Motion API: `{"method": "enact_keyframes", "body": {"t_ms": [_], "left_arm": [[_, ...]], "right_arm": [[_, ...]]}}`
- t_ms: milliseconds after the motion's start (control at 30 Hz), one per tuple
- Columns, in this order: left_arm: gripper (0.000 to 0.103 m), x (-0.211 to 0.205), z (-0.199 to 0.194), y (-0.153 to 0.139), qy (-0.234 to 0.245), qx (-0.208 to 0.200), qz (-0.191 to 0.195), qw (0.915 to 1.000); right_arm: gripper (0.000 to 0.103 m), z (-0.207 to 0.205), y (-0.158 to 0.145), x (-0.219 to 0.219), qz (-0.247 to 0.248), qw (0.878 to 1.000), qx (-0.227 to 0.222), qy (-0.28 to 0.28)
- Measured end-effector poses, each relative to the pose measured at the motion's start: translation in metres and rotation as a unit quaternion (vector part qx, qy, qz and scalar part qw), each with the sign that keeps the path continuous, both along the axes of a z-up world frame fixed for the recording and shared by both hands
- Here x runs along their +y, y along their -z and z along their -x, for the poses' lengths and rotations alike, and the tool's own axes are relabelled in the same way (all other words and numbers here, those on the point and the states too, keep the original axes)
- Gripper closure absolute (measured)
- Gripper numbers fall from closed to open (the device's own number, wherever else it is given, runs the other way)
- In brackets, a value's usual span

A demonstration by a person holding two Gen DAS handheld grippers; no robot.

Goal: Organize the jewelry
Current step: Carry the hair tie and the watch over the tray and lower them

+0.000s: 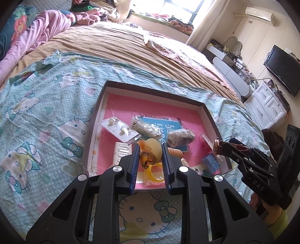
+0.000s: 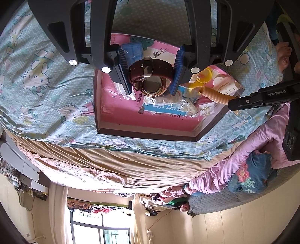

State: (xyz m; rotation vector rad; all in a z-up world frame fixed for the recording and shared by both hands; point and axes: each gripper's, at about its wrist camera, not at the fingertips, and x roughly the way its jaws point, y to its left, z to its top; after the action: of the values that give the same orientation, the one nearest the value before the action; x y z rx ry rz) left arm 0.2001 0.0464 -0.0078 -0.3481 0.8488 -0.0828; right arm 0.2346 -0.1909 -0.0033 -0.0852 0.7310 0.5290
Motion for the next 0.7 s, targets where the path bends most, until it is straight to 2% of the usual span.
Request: {"method": "enact_keyframes", "body": {"t_ms": [400,700], "left_arm": [[0.087,0.007,-0.008,0.022,-0.005,0.026,-0.008,0.9996],[0.087,0.009,-0.009,0.023,-0.005,0.026,-0.011,0.9996]], "right_arm": [[0.063,-0.004,0.014,0.013,0.006,1.000,0.009,-0.016],[0.063,-0.006,0.032,0.023,0.012,0.999,0.023,-0.022]]}}
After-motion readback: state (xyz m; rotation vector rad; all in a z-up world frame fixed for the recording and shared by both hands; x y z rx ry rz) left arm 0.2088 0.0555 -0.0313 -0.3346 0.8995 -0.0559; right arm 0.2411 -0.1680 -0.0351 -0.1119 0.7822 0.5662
